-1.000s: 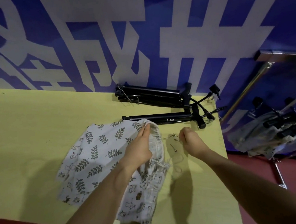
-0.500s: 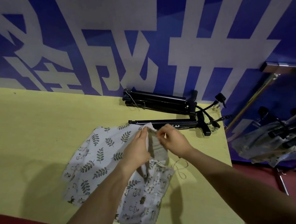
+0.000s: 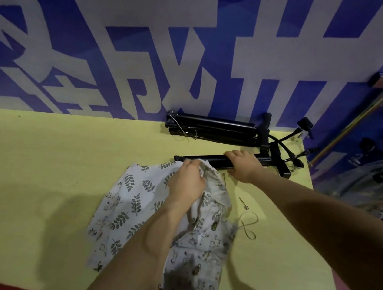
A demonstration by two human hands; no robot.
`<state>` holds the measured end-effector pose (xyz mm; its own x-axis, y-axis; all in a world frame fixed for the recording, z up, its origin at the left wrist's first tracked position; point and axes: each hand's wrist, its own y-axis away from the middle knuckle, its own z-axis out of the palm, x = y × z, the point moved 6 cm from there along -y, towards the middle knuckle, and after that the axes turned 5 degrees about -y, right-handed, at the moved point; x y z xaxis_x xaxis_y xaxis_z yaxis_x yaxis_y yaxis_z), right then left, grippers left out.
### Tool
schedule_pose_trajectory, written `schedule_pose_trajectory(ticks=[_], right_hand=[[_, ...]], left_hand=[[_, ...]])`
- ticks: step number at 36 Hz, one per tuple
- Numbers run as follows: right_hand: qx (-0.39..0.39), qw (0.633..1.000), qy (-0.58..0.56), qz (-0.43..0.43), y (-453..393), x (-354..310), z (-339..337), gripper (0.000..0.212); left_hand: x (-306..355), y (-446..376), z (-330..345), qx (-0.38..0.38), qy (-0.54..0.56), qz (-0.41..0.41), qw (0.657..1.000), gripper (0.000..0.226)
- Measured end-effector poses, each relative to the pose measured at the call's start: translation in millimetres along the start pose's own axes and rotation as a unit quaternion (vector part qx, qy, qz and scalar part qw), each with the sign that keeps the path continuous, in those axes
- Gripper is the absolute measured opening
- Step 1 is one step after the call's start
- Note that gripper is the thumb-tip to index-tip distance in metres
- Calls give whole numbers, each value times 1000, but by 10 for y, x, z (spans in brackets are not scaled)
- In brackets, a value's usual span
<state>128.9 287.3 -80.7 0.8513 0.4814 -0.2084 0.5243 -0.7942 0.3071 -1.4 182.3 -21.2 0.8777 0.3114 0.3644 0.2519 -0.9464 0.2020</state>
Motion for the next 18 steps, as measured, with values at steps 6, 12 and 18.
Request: schedule_pose_trajectory(ticks=[6, 12, 18], right_hand=[[28, 997, 68, 3, -105, 2, 83, 56], [48, 993, 104, -18, -174, -26, 48, 47], [44, 998, 34, 1, -73, 52, -81, 42]], left_hand=[[1, -55, 58, -14, -67, 29, 997, 43], [-26, -23, 97, -8, -81, 33, 996, 43], [-79, 52, 87, 3, -67, 31, 997, 43]])
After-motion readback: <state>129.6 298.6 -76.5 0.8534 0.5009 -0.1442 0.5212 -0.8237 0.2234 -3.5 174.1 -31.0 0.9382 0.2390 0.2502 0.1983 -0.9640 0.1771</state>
